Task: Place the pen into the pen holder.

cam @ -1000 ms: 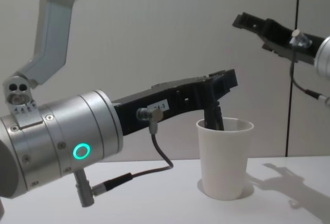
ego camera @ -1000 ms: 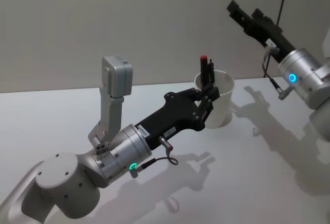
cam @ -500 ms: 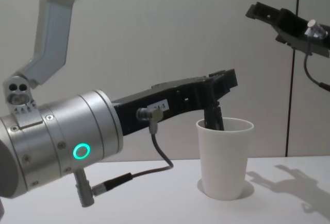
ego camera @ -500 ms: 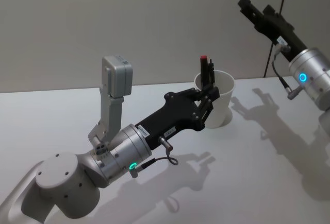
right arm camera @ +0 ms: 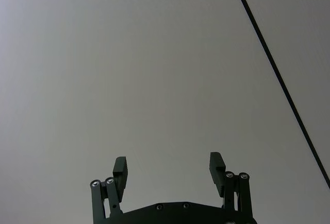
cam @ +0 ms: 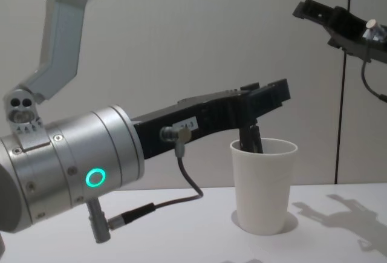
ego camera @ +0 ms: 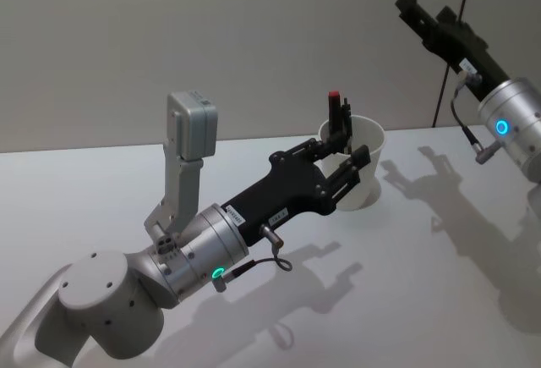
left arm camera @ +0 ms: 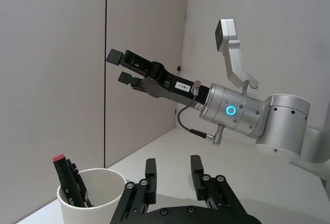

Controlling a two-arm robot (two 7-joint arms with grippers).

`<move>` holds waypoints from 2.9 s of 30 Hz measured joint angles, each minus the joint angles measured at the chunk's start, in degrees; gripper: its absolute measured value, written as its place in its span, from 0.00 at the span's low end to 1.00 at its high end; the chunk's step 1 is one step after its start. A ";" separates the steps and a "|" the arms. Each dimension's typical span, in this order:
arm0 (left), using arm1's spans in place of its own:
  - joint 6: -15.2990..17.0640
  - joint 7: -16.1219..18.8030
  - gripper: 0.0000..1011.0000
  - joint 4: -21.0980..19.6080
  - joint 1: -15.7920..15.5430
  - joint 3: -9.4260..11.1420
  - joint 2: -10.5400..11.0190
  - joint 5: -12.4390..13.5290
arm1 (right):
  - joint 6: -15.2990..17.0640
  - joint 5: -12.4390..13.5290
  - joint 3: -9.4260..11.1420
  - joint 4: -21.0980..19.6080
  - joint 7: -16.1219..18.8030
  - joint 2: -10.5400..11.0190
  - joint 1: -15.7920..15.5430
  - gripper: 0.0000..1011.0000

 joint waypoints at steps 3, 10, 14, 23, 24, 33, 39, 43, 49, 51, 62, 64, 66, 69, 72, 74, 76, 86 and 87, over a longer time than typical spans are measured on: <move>0.00 0.00 0.46 0.00 0.00 0.00 0.00 0.00 | 0.00 0.03 0.01 -0.11 -0.04 0.03 -0.04 0.99; 0.00 0.00 0.70 0.00 0.00 0.00 0.00 0.00 | 0.00 0.08 0.06 -0.31 -0.12 0.09 -0.15 0.99; 0.00 0.01 0.81 0.00 0.00 0.00 0.00 0.00 | 0.00 0.09 0.08 -0.37 -0.15 0.11 -0.19 0.99; -0.16 2.78 0.99 0.18 -0.21 0.21 0.36 1.98 | -0.19 -2.67 0.19 -1.87 -0.56 0.68 -2.38 0.99; -0.19 3.24 0.99 0.21 -0.24 0.26 0.43 2.35 | -0.24 -3.14 0.22 -2.12 -0.63 0.76 -2.76 0.99; -0.62 9.99 0.99 0.68 -0.78 0.83 1.32 7.33 | -0.83 -9.58 0.52 -5.54 -1.55 1.96 -7.71 0.99; -0.93 14.65 0.99 1.02 -1.16 1.24 1.96 10.74 | -1.19 -13.38 0.68 -7.56 -2.12 2.71 -10.68 0.99; -1.16 17.55 0.99 1.21 -1.39 1.49 2.35 12.84 | -1.49 -16.70 0.83 -9.34 -2.62 3.32 -13.27 0.99; -1.53 22.72 0.99 1.55 -1.81 1.92 3.05 16.65 | -1.90 -21.04 1.04 -11.63 -3.21 4.15 -16.60 0.99; -1.60 23.71 0.99 1.62 -1.88 2.01 3.20 17.42 | -2.00 -22.16 1.09 -12.22 -3.39 4.36 -17.49 0.99; -1.95 28.91 0.99 1.98 -2.30 2.46 3.88 21.23 | -2.65 -29.36 1.44 -16.09 -4.47 5.75 -23.09 0.99; -1.96 28.99 0.99 1.99 -2.30 2.46 3.89 21.30 | -2.74 -30.42 1.49 -16.64 -4.62 5.96 -23.90 0.99; -1.96 29.07 0.99 2.00 -2.31 2.47 3.90 21.36 | -2.80 -31.12 1.52 -16.99 -4.73 6.09 -24.43 0.99; -1.96 29.09 0.99 2.00 -2.31 2.47 3.90 21.37 | -2.83 -31.52 1.55 -17.21 -4.80 6.16 -24.75 0.99; -1.96 29.11 0.99 2.00 -2.31 2.48 3.90 21.37 | -2.85 -31.73 1.56 -17.30 -4.83 6.20 -24.92 0.99; -1.96 29.13 0.99 2.00 -2.31 2.47 3.89 21.37 | -2.85 -31.74 1.56 -17.31 -4.83 6.20 -24.93 0.99; -1.96 29.13 0.99 2.00 -2.30 2.48 3.88 21.37 | -2.85 -31.75 1.56 -17.33 -4.83 6.20 -24.94 0.99; -1.93 29.13 0.99 1.99 -2.28 2.43 3.87 21.36 | -2.85 -31.76 1.54 -17.33 -4.83 6.17 -24.94 0.99; -1.93 29.13 0.99 1.99 -2.28 2.43 3.87 21.36 | -2.85 -31.76 1.54 -17.33 -4.83 6.17 -24.94 0.99</move>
